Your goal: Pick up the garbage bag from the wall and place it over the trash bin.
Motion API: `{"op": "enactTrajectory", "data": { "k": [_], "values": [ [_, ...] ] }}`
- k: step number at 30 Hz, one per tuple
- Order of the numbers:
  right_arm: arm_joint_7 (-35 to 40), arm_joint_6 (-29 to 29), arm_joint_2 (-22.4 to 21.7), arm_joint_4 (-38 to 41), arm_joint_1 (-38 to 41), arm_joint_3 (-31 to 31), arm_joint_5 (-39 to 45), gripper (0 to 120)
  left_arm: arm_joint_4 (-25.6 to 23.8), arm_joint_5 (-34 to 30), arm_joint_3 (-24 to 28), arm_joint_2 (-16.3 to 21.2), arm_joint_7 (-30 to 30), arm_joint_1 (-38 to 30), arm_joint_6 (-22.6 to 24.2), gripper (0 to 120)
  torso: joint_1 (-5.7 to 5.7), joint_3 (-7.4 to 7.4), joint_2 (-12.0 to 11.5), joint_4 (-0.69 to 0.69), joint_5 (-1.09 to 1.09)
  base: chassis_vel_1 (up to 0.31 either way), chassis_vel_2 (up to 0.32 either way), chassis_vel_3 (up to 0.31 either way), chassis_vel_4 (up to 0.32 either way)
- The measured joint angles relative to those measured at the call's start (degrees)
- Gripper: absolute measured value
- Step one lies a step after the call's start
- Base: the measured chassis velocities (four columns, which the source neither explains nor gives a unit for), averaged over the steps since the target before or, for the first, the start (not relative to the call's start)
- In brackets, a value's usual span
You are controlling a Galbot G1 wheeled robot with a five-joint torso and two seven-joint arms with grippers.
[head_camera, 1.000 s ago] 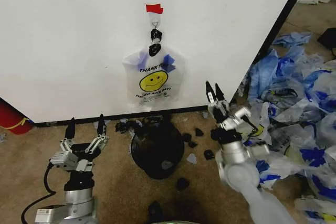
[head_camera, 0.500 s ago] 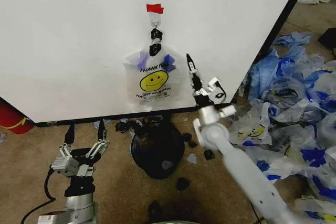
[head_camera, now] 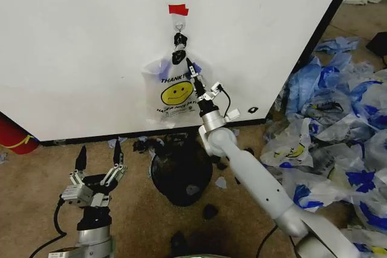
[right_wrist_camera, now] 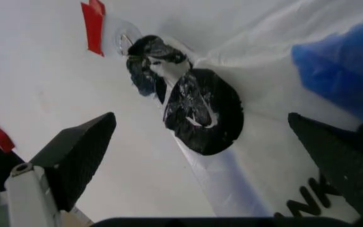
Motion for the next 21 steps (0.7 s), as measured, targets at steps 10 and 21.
{"op": "enactTrajectory", "data": {
  "k": [10, 21],
  "values": [
    [-1.6, -0.7, 3.5, -5.4, 3.2, 0.0, -0.3, 100, -0.2, 0.6, 0.6, -0.3, 0.1, 0.8, -0.6, 99, 0.00, 0.00, 0.0, 0.00, 0.00, 0.000, 0.000, 0.000, 0.000],
    [-2.2, -1.1, 3.0, -3.8, 3.4, 0.6, -1.4, 100, -0.4, 1.7, 1.1, -0.8, 0.2, 1.7, -1.3, 99, -0.01, 0.00, 0.0, 0.00, 0.00, 0.000, 0.000, 0.000, 0.000]
  ]
}}
